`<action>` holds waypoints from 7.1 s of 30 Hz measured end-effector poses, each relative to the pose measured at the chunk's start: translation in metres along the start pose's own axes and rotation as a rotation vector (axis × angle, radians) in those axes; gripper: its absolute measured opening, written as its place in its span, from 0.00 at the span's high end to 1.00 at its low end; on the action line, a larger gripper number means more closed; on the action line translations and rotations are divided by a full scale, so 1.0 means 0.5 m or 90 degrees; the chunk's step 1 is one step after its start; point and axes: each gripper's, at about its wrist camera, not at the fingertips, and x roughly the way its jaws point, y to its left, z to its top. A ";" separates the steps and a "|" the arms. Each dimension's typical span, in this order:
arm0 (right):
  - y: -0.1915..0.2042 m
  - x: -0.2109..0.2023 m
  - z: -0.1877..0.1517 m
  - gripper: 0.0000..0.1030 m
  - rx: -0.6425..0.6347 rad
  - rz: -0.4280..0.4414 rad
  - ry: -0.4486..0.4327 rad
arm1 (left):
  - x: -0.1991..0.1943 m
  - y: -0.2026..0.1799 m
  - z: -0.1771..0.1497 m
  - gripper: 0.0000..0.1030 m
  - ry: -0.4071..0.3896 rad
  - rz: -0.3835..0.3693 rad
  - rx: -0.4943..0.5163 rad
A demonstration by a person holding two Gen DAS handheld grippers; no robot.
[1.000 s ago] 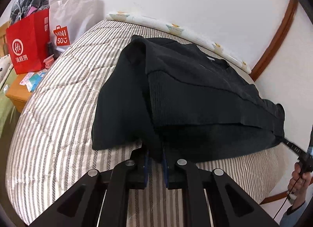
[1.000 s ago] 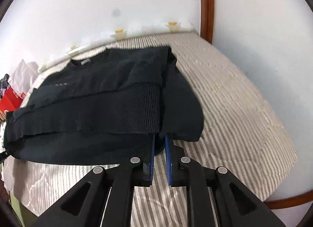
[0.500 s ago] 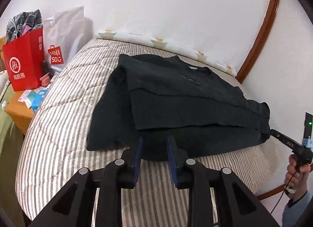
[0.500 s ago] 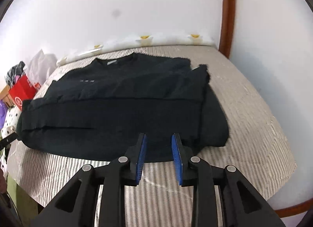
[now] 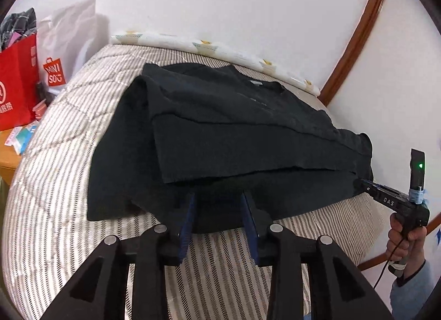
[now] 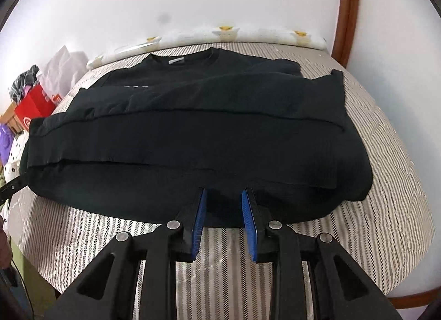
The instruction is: Fold small clothes
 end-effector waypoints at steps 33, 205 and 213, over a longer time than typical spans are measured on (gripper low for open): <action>0.001 0.086 0.113 0.78 -0.011 0.011 -0.024 | 0.089 -0.002 0.108 0.69 -0.001 0.043 0.039; 0.752 0.077 -0.028 0.84 -0.407 0.087 -0.096 | -0.127 0.249 -0.034 0.30 -0.003 0.181 -0.035; 0.614 -0.020 0.046 0.87 -0.261 0.151 -0.174 | -0.107 0.220 -0.010 0.30 0.003 0.193 -0.040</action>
